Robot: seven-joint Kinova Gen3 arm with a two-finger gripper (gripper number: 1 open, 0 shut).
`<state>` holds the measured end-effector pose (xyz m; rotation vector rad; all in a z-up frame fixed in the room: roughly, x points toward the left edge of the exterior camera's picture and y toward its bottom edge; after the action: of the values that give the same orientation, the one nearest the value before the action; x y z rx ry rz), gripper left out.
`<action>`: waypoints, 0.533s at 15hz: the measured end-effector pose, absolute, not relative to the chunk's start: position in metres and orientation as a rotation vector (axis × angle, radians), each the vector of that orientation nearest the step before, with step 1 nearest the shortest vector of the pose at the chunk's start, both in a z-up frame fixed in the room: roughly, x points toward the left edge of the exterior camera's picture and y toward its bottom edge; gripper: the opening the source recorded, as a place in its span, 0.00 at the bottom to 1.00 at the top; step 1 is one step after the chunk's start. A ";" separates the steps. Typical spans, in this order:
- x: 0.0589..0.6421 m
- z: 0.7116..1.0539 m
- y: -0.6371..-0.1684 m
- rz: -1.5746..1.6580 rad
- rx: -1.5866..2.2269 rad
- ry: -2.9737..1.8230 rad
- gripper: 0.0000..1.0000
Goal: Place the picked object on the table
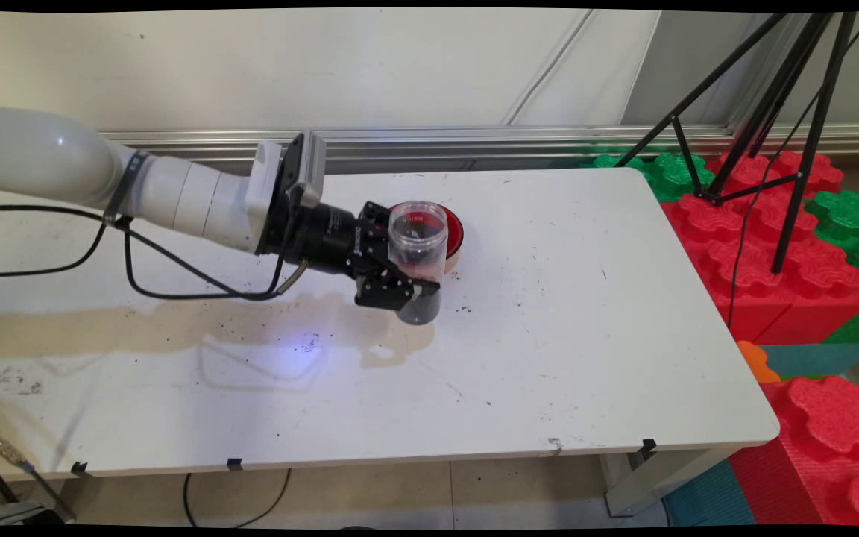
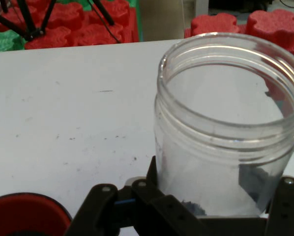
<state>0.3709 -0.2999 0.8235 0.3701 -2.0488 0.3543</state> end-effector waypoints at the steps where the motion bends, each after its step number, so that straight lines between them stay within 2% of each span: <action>1: 0.370 0.820 -0.297 0.352 0.368 -2.052 0.00; 8: 0.373 0.799 -0.283 0.338 0.374 -2.074 0.00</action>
<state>0.3726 -0.2834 0.7990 0.3742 -2.0736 0.3384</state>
